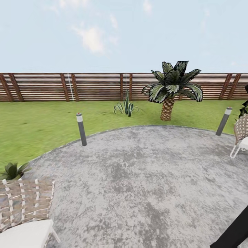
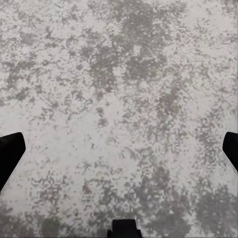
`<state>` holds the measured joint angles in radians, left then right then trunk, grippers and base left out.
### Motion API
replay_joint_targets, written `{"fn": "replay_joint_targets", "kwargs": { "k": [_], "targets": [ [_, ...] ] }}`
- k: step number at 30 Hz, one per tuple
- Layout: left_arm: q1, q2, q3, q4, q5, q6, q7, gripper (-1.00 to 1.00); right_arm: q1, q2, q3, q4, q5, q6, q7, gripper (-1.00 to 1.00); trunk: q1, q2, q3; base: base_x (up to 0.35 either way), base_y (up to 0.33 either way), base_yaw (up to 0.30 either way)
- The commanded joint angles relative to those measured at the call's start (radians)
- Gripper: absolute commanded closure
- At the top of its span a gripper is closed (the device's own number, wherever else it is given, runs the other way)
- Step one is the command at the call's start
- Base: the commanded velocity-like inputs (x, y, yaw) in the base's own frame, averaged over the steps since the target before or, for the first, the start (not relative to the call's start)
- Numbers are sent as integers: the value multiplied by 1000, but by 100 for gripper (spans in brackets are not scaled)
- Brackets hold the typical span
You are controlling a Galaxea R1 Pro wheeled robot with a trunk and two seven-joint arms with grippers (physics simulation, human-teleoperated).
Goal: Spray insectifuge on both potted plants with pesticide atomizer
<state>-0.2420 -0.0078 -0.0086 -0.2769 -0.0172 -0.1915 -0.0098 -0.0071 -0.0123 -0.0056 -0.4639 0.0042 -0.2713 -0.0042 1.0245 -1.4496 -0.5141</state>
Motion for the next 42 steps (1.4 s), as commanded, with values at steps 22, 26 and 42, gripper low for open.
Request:
{"fn": "replay_joint_targets", "kwargs": {
  "k": [22, 26, 42],
  "targets": [
    [-2, 0, -1, 1, -2, -3, -1, -100, -1, 0, -1, -1, 0, -3, 0, -100, 1, 0, -1, 331, 0, 0],
    [-1, 0, -1, 1, -3, -3, -1, -100, -1, 0, -1, -1, 0, -3, 0, -100, 1, 0, -1, 332, 0, 0],
    [-2, 0, -1, 1, -3, -4, -1, -100, -1, 0, -2, -2, -1, -5, 0, -100, 1, 0, -1, 332, 0, 92]
  ]
}}
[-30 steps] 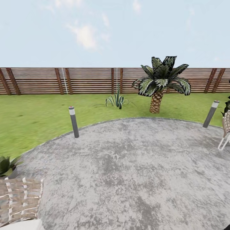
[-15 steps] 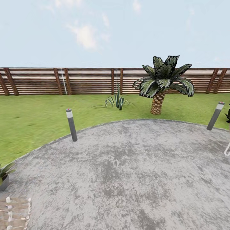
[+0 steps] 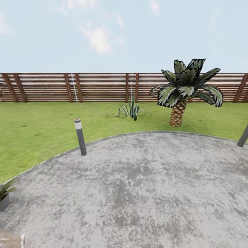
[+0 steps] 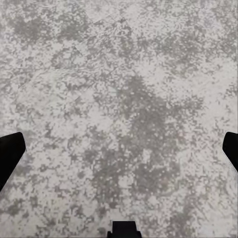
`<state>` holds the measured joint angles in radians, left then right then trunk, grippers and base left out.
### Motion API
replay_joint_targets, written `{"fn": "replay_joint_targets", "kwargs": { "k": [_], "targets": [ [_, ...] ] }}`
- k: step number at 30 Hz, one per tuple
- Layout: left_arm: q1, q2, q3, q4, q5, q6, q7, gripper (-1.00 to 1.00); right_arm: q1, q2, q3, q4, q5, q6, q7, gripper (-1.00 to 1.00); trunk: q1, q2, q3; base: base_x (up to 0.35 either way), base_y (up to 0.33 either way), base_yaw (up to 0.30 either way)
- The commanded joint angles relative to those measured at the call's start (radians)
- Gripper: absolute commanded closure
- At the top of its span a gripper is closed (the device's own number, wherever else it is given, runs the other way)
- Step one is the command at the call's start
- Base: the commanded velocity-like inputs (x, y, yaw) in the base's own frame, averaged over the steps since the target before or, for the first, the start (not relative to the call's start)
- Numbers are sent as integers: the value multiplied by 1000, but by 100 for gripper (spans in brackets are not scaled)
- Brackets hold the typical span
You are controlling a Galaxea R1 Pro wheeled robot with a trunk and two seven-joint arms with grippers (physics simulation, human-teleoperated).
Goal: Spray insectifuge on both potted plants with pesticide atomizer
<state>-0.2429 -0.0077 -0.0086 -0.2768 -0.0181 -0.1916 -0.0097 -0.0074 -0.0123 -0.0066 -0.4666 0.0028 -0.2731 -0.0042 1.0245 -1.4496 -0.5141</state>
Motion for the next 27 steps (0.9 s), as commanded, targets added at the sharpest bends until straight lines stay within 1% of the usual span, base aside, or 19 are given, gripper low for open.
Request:
{"fn": "replay_joint_targets", "kwargs": {
  "k": [1, 12, 18, 27],
  "targets": [
    [-1, 0, -1, 1, -2, -3, -1, -100, 0, 0, -1, 0, 0, -3, 0, -100, 1, 0, -1, 332, 0, 266],
    [-1, 0, -1, 2, -2, -3, -1, -100, 0, 0, -1, 0, 0, -3, 0, -100, 1, 0, -1, 332, 0, 266],
    [-1, 0, -1, 2, -2, -3, -1, -100, 0, -5, 0, 2, 2, -3, 0, -100, 1, 0, -1, 332, -54, 25],
    [-1, 0, -1, 2, -2, -3, -1, -100, 0, -6, 1, 2, 2, -3, 0, -100, 1, 0, -1, 332, -74, 1]
  ]
}}
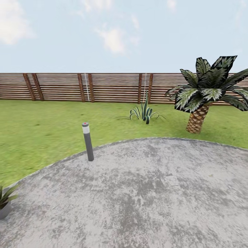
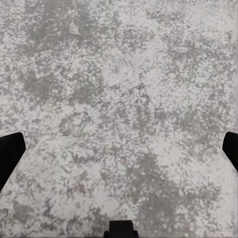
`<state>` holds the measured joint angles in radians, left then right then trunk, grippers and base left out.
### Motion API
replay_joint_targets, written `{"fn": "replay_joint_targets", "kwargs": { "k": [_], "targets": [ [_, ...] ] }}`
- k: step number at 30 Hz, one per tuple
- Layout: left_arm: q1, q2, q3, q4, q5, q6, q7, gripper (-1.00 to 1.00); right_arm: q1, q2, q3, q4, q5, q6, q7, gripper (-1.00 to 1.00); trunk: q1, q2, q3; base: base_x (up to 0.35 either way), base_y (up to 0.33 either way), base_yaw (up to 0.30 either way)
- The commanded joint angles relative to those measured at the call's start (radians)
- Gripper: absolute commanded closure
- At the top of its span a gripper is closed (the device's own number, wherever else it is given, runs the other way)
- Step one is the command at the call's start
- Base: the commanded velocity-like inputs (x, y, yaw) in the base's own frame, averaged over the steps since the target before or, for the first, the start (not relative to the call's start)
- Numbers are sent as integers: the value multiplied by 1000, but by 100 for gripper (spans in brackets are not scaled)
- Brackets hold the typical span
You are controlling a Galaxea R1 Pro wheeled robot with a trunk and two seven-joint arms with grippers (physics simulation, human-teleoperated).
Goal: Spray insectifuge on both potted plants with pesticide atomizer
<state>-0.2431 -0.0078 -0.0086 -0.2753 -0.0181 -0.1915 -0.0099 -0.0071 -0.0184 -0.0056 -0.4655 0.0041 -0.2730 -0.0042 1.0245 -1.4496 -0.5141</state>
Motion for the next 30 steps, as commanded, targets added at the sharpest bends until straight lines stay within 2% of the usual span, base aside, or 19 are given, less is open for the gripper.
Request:
{"fn": "replay_joint_targets", "kwargs": {
  "k": [1, 16, 30],
  "targets": [
    [-1, 0, -1, 1, -2, -3, -1, -100, -1, 0, -1, 1, 0, -3, 0, -100, 1, 0, -1, 332, -74, 0],
    [-1, 0, -1, 1, -2, -4, -1, -100, -1, 0, -1, -1, -1, -3, 0, -100, 1, 0, -1, 332, -55, 8],
    [0, 0, -1, 1, -2, -5, -1, -100, -1, 1, -1, -1, -1, -3, 0, -100, 1, 0, -1, 333, -1, 247]
  ]
}}
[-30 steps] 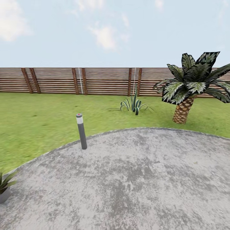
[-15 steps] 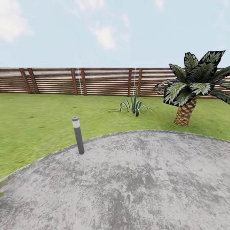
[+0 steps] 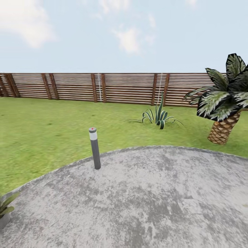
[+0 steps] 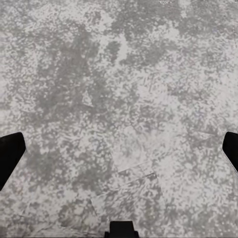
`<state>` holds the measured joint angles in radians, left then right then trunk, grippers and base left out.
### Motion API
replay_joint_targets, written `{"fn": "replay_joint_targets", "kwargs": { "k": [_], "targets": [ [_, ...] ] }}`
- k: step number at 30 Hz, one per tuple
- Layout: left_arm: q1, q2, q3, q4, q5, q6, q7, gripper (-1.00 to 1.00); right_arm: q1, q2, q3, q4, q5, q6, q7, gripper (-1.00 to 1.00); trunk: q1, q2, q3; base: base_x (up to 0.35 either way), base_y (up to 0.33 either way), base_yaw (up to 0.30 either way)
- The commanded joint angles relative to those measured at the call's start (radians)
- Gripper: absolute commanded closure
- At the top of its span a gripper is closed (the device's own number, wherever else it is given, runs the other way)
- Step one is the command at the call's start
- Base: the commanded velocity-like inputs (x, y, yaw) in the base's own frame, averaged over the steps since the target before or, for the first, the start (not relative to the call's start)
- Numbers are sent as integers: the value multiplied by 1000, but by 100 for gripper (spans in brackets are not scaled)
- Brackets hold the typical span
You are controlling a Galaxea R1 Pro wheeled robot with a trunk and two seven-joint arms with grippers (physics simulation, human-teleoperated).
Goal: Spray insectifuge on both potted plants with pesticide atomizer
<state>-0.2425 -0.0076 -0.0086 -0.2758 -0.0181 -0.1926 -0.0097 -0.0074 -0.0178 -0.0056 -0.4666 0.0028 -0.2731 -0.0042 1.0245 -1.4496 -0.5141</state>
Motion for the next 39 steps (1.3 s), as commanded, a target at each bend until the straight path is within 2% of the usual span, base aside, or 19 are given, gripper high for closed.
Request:
{"fn": "replay_joint_targets", "kwargs": {
  "k": [1, 39],
  "targets": [
    [-1, 0, -1, 1, -2, -4, -1, -100, 0, 0, -1, 0, 0, -3, 0, -100, 1, 0, -1, 334, 0, 277],
    [-1, 0, -1, 1, -1, -4, -1, -100, 0, 1, -1, 0, 0, -3, 0, -100, 1, 0, -1, 334, 0, 277]
  ]
}}
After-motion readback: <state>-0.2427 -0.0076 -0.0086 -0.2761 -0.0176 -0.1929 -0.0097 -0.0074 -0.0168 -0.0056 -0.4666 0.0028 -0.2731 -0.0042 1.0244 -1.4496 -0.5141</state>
